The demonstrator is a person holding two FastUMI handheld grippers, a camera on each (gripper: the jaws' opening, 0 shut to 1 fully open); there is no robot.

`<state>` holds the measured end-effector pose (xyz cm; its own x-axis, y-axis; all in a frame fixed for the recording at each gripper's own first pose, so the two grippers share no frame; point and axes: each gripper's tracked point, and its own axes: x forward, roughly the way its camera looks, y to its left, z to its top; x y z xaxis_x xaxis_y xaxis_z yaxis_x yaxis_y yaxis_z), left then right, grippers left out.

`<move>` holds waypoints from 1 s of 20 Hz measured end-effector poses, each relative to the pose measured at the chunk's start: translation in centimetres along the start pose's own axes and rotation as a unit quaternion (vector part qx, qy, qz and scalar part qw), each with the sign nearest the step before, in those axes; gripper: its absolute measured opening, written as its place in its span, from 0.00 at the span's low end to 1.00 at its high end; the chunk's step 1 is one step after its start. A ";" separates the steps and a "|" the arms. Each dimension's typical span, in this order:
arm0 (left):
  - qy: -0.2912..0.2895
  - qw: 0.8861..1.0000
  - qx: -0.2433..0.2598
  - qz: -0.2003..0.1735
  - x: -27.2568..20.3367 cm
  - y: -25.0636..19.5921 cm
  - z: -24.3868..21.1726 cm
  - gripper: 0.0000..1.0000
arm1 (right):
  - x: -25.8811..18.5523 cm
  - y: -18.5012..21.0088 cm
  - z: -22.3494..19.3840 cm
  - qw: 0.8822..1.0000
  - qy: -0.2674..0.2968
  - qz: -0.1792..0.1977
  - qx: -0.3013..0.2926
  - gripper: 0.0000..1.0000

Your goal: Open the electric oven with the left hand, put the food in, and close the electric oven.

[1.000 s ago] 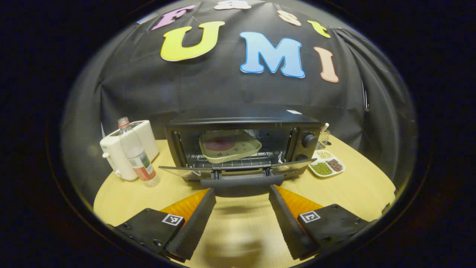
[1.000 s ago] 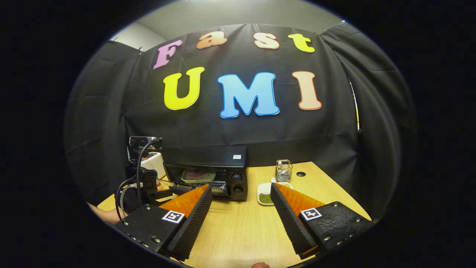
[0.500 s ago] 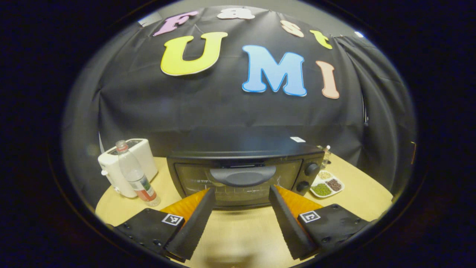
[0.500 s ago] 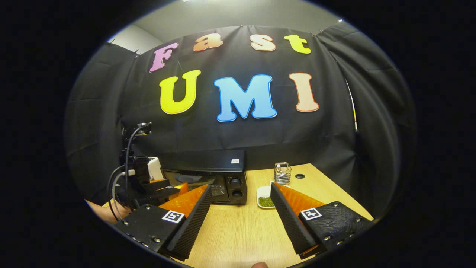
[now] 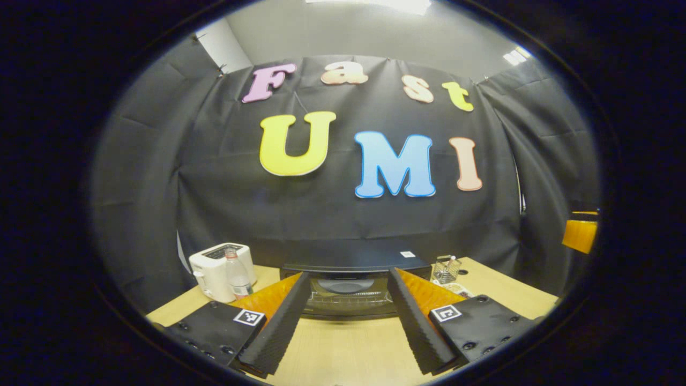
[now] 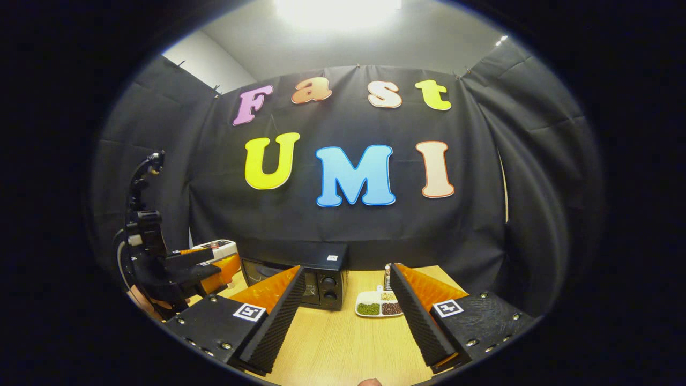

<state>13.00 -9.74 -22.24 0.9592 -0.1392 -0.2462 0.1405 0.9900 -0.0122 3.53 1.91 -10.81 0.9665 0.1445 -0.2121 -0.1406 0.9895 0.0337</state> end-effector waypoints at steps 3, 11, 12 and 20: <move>-0.007 1.000 -0.020 0.012 -5.6 -1.0 1.8 0.97 | -2.7 -1.1 0.7 1.000 -0.010 0.014 0.006 0.98; -0.037 0.999 0.019 0.022 -15.8 -1.5 5.9 1.00 | -6.8 -1.5 1.9 0.999 -0.038 0.013 0.019 0.98; -0.039 0.999 0.023 0.020 -16.5 -1.5 6.1 1.00 | -7.2 -1.3 2.1 0.999 -0.039 0.011 0.018 0.98; -0.060 0.998 0.024 -0.002 -19.4 -1.7 7.5 0.95 | -9.1 0.6 2.8 0.999 -0.049 -0.013 0.015 0.98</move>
<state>-3.98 -8.94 -10.18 0.9805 -0.1484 -0.1285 0.1539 0.9875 0.0337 -4.78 1.15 -6.07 0.9865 0.1158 -0.1160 -0.1095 0.9922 0.0591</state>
